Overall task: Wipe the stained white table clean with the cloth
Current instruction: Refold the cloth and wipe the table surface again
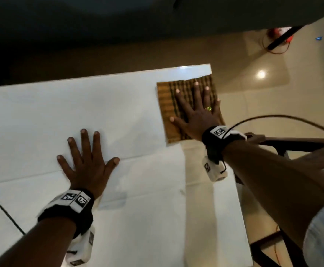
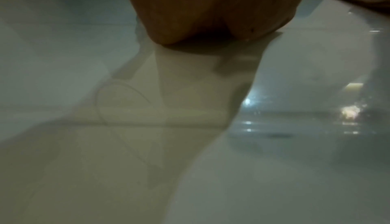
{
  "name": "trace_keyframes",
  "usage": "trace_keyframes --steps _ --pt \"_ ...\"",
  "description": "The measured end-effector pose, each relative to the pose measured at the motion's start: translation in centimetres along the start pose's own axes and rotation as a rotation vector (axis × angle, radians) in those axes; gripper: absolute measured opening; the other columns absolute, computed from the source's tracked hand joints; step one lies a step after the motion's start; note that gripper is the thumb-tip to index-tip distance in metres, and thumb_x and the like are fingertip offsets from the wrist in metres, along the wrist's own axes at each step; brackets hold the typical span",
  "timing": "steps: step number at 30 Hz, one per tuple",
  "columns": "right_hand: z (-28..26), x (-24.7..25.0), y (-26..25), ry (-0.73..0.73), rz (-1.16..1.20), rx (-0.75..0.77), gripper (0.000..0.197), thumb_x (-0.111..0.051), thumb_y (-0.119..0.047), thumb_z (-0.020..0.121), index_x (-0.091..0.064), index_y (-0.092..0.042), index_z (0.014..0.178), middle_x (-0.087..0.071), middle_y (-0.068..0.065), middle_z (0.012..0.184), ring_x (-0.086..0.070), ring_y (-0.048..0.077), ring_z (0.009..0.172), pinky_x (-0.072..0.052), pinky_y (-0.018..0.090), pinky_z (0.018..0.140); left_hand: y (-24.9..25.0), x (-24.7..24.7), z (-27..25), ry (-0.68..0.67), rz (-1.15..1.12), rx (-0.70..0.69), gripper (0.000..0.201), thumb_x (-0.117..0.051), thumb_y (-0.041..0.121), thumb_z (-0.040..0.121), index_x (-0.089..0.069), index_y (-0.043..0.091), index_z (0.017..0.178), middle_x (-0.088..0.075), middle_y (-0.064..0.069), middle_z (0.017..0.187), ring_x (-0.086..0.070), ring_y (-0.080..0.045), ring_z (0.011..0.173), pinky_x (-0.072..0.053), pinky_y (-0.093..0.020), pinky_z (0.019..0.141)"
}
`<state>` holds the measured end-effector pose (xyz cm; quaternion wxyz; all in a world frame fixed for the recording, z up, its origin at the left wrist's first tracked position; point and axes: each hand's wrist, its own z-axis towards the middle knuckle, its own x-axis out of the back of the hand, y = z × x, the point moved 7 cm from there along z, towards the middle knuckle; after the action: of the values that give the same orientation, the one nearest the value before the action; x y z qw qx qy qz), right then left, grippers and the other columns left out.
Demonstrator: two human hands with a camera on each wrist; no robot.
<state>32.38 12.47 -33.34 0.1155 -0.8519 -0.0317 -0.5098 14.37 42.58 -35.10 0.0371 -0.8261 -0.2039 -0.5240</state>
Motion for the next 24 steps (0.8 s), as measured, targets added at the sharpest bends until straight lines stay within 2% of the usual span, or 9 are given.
trace_keyframes --steps 4,7,10,14,17,21,24 --pt "-9.5 -4.3 0.3 -0.014 0.040 -0.021 0.083 -0.031 -0.083 0.087 0.015 -0.057 0.151 0.031 0.003 0.165 0.029 0.034 0.151 0.012 0.067 0.115 0.3 0.1 0.0 -0.019 -0.013 0.018 0.090 -0.027 0.074 0.086 0.010 0.034 0.159 0.026 0.006 0.166 0.024 -0.028 0.153 0.007 -0.070 0.116" --pt "-17.9 -8.2 1.6 0.006 0.062 -0.079 0.086 -0.030 -0.084 0.084 0.015 -0.057 0.152 0.029 0.003 0.166 0.028 0.034 0.151 0.010 0.068 0.116 0.3 0.3 0.1 0.025 -0.006 0.005 0.089 -0.036 0.070 0.090 0.005 0.033 0.159 0.019 0.003 0.168 0.019 -0.031 0.154 0.004 -0.073 0.115" --pt "-26.8 -12.9 2.8 -0.043 0.078 -0.139 0.087 -0.028 -0.084 0.083 0.014 -0.055 0.153 0.031 0.004 0.165 0.030 0.034 0.150 0.006 0.069 0.118 0.3 0.3 0.3 0.003 0.001 0.005 0.089 -0.038 0.069 0.092 0.008 0.033 0.159 0.021 0.003 0.168 0.020 -0.031 0.154 0.006 -0.072 0.115" --pt "-36.1 -17.3 3.5 -0.067 0.074 -0.190 0.083 -0.023 -0.083 0.088 -0.002 -0.046 0.159 0.017 0.008 0.169 0.016 0.037 0.154 0.000 0.064 0.117 0.5 0.4 0.4 -0.011 0.008 0.000 0.089 -0.038 0.069 0.094 0.010 0.032 0.159 0.023 0.003 0.168 0.022 -0.031 0.154 0.007 -0.072 0.115" --pt "-38.2 -18.6 3.5 -0.062 0.073 -0.220 0.082 -0.024 -0.082 0.090 -0.006 -0.044 0.160 0.007 0.011 0.171 0.009 0.039 0.155 -0.001 0.060 0.118 0.5 0.6 0.3 -0.008 0.017 0.004 0.088 -0.037 0.068 0.094 0.012 0.033 0.158 0.023 0.003 0.168 0.021 -0.030 0.154 0.006 -0.071 0.116" --pt "-38.1 -18.8 2.2 -0.071 0.093 -0.256 0.081 -0.024 -0.082 0.090 -0.007 -0.044 0.160 0.004 0.014 0.170 0.006 0.042 0.155 -0.003 0.065 0.117 0.7 0.6 0.5 -0.017 0.016 0.008 0.087 -0.035 0.069 0.094 0.012 0.034 0.158 0.023 0.004 0.167 0.022 -0.028 0.154 0.007 -0.070 0.116" --pt "-37.9 -19.3 -0.9 -0.093 0.086 -0.204 0.081 -0.027 -0.082 0.089 -0.013 -0.044 0.159 -0.001 0.017 0.170 0.000 0.046 0.154 -0.005 0.067 0.116 0.7 0.6 0.5 -0.035 0.015 0.001 0.088 -0.033 0.070 0.093 0.014 0.034 0.158 0.025 0.004 0.167 0.023 -0.028 0.153 0.007 -0.070 0.117"
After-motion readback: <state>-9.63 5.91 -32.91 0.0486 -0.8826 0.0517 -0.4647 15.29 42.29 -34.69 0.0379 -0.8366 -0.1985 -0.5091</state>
